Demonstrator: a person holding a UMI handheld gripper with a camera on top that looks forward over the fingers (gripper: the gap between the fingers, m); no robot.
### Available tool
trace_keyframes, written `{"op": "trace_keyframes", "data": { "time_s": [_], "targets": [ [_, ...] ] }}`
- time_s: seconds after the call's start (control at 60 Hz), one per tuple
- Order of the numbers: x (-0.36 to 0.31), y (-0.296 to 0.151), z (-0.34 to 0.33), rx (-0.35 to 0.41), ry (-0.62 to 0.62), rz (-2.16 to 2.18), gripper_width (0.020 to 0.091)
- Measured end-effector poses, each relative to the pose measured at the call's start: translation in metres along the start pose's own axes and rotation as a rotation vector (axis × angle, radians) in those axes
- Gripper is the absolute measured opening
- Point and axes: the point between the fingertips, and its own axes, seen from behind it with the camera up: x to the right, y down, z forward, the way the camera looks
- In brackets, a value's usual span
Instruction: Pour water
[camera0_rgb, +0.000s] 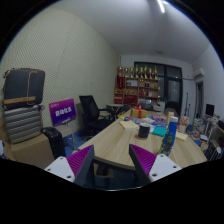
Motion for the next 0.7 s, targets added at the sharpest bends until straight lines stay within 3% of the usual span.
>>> {"op": "trace_keyframes", "data": {
  "time_s": [0.2, 0.333, 0.5, 0.7],
  "targets": [
    [0.039, 0.004, 0.032, 0.011, 0.045, 0.005, 0.0793],
    [0.099, 0.000, 0.063, 0.077, 0.092, 0.002, 0.0787],
    [0.204, 0.025, 0.097, 0.041, 0.253, 0.030, 0.0791],
    [0.274, 0.041, 0.141, 0.028, 0.320, 0.075, 0.0797]
  ]
}}
